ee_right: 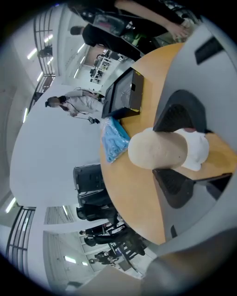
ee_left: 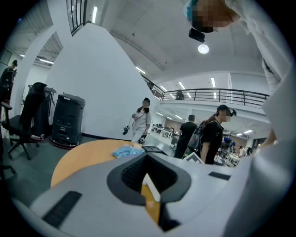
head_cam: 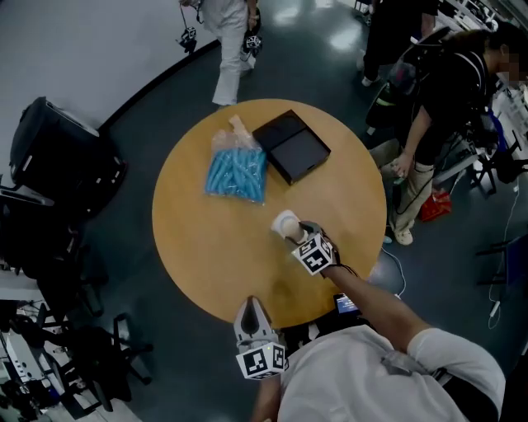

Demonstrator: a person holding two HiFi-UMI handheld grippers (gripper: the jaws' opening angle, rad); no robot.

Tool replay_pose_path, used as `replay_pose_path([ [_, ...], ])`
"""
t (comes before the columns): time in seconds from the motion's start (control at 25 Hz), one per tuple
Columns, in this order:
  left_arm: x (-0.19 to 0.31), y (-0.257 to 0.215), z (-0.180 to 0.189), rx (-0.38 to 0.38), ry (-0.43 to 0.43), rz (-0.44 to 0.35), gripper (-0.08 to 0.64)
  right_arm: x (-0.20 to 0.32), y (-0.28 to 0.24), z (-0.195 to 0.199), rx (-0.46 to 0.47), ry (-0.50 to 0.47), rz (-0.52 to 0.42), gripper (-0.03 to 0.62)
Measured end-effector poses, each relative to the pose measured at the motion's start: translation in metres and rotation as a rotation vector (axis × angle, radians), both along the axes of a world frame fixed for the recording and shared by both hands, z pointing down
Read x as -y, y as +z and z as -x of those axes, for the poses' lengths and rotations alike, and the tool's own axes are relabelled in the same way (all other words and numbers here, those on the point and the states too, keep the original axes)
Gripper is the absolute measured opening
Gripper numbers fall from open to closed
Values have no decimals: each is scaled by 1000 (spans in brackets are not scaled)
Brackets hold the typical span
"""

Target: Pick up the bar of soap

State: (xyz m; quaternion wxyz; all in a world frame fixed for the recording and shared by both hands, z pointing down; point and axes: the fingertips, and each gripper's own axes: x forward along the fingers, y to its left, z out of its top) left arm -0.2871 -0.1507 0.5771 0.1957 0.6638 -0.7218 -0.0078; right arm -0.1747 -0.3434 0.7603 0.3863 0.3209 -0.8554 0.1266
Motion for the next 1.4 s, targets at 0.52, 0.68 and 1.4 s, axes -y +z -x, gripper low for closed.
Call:
replay_pose_path([
  [0.52,21,-57,-21,59,9,-140,5,-66,-217,-45,555,43,-320,259],
  [0.68,25,-61,-32,75,29,-149,5,-82,-240,-56,602,53,-358,259],
  [1.4,34,-56,-43,104,58,-137,5,-89,-241,-61,606,61,-365,259],
])
